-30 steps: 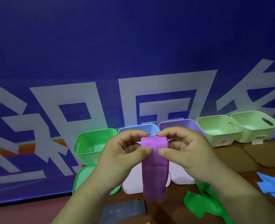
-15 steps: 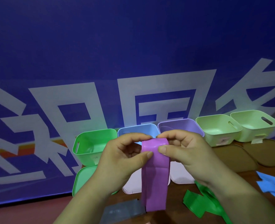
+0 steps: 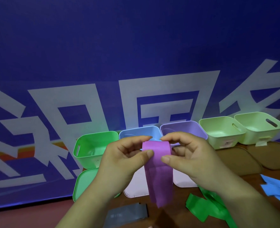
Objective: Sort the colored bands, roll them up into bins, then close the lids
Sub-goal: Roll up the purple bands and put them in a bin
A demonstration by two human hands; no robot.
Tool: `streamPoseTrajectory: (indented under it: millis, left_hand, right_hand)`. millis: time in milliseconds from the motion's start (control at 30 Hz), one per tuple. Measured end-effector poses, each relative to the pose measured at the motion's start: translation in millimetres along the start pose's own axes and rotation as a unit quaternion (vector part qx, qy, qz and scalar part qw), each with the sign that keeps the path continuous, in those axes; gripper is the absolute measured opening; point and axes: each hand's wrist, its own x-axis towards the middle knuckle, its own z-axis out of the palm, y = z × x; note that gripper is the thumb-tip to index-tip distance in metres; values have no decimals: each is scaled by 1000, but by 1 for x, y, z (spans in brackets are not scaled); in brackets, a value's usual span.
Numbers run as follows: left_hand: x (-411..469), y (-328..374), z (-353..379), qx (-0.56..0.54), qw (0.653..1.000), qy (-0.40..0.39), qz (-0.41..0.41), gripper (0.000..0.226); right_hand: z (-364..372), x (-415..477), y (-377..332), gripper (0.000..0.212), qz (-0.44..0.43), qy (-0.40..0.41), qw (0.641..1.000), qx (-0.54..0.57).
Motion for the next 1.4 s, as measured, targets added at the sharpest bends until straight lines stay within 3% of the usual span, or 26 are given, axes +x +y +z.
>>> streamPoseTrajectory:
  millis: [367, 600, 933, 1167, 1400]
  left_hand:
    - [0, 0, 6, -6, 1000, -18, -1, 19]
    - [-1, -6, 4, 8, 999, -47, 25, 35]
    - [-2, -9, 2, 56, 994, -61, 73, 38]
    - [-1, -11, 3, 20, 998, -46, 47, 37]
    - [1, -12, 1, -15, 999, -35, -12, 36]
  right_hand:
    - [0, -1, 5, 35, -19, 30, 999, 31]
    - [0, 1, 2, 31, -30, 40, 996, 70]
    - [0, 4, 1, 24, 14, 50, 997, 57]
    - [0, 5, 4, 25, 16, 43, 998, 33]
    - [-2, 0, 11, 40, -29, -2, 1000, 8]
